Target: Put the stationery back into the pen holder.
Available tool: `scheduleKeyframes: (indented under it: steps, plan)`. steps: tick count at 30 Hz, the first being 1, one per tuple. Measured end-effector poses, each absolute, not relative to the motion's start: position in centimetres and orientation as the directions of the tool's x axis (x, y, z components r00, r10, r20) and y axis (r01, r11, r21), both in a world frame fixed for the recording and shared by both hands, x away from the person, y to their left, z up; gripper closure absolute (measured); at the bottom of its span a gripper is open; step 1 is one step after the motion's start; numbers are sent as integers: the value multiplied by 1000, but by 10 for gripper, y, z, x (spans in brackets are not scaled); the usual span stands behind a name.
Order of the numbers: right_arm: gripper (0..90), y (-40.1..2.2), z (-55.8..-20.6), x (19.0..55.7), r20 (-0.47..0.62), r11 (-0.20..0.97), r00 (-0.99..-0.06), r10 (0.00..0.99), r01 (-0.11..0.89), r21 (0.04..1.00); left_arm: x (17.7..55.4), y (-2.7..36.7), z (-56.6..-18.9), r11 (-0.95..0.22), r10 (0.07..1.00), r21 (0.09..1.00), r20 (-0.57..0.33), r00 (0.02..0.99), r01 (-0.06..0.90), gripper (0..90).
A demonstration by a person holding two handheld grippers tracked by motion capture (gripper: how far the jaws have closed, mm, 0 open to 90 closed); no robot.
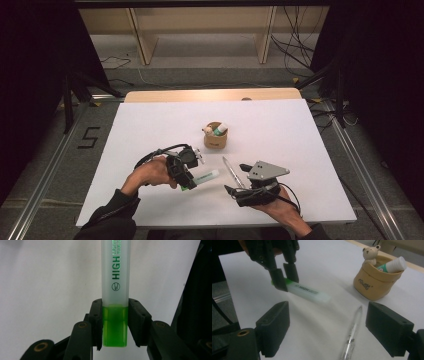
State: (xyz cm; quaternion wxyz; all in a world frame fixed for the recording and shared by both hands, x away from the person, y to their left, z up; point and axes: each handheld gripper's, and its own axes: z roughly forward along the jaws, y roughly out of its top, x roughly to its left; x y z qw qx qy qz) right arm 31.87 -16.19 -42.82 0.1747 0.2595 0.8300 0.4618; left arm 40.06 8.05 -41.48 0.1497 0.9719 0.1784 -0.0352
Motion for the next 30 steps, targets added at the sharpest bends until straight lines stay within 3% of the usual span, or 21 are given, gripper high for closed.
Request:
scheduleKeyframes:
  steps: [16,30]
  plan:
    - [202,-128,-438,304,-277,602,-830,485,87,793,398,71,-414,-905,323,240,-146,935,351,665]
    - [233,-107,-449,294,-500,723,-776,385,-83,686,388,61,-401,-909,312,243,-148,939,340,665]
